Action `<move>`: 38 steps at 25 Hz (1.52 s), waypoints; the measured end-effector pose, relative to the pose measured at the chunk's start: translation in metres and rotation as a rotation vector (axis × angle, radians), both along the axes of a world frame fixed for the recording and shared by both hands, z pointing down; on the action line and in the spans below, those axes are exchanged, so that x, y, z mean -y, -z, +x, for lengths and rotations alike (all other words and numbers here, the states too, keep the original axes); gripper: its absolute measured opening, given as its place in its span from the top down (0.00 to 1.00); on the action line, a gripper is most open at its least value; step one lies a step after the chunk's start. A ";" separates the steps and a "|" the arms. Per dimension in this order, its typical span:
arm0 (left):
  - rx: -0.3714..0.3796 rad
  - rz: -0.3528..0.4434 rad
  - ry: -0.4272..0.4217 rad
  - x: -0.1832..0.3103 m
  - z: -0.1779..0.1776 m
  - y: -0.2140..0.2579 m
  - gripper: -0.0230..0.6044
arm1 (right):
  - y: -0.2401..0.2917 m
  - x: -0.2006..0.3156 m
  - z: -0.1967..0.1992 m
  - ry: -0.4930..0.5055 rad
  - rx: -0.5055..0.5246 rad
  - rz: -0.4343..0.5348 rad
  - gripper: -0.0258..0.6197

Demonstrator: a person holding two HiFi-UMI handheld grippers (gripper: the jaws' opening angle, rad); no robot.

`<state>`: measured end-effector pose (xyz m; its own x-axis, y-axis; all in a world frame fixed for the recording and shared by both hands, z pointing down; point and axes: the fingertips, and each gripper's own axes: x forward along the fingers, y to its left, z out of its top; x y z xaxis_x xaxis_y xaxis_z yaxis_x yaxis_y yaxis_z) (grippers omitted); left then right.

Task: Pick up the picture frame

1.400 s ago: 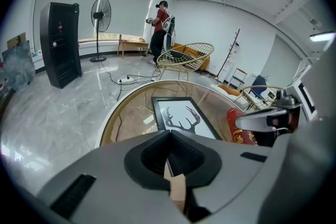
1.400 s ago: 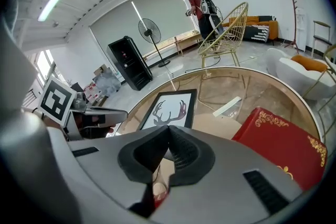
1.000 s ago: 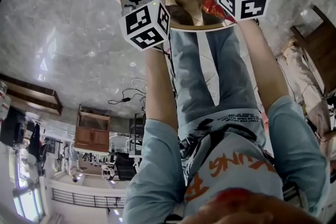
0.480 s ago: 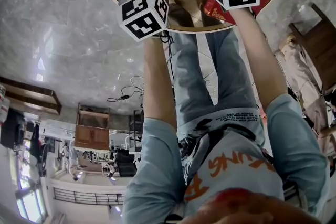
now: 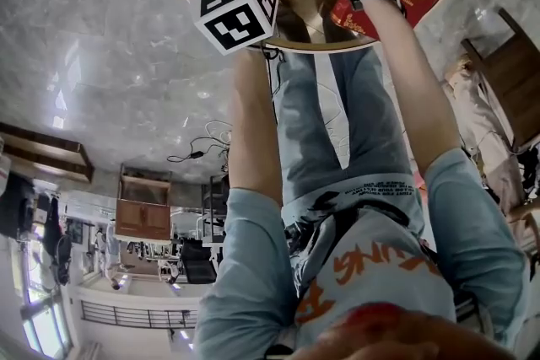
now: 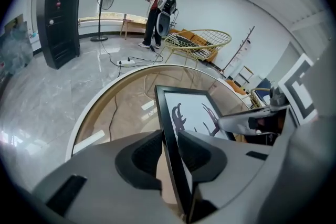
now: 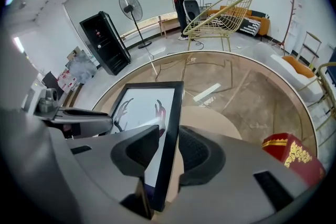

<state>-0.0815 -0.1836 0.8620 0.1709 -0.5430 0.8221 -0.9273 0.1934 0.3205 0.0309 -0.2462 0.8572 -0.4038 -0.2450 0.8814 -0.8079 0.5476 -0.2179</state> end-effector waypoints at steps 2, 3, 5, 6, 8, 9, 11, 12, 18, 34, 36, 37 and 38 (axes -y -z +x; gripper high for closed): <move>-0.011 0.002 0.014 0.000 0.000 -0.003 0.79 | -0.002 0.001 0.001 -0.018 0.021 -0.023 0.79; -0.011 0.002 0.013 0.001 0.000 -0.003 0.79 | -0.001 0.002 0.001 -0.026 0.028 -0.030 0.79; -0.019 -0.001 0.012 0.002 0.000 0.000 0.79 | 0.001 0.005 0.003 -0.035 0.030 -0.030 0.80; -0.033 -0.006 0.022 0.002 0.000 0.002 0.80 | 0.003 0.005 0.002 -0.038 0.037 -0.034 0.80; -0.059 -0.019 0.060 -0.001 -0.002 0.005 0.81 | 0.007 0.002 0.000 -0.041 0.061 -0.054 0.83; -0.057 -0.027 0.070 -0.003 -0.004 0.005 0.82 | 0.007 0.001 0.000 -0.044 0.069 -0.064 0.84; -0.032 -0.036 0.063 -0.008 -0.008 0.005 0.82 | 0.005 -0.004 0.001 -0.048 0.070 -0.069 0.85; -0.021 -0.035 0.057 -0.011 -0.010 0.006 0.82 | 0.005 -0.007 0.001 -0.047 0.070 -0.065 0.85; -0.027 0.025 0.068 -0.029 -0.017 0.022 0.83 | 0.014 -0.027 -0.002 -0.069 0.135 -0.045 0.85; 0.050 0.182 0.083 -0.047 -0.035 0.118 0.83 | 0.096 -0.054 -0.015 -0.098 0.328 0.055 0.85; 0.052 0.183 0.081 -0.048 -0.039 0.132 0.83 | 0.110 -0.056 -0.018 -0.101 0.338 0.054 0.85; 0.054 0.182 0.080 -0.048 -0.040 0.139 0.83 | 0.119 -0.056 -0.018 -0.107 0.339 0.060 0.85; 0.056 0.182 0.080 -0.048 -0.041 0.147 0.83 | 0.126 -0.056 -0.019 -0.111 0.341 0.063 0.85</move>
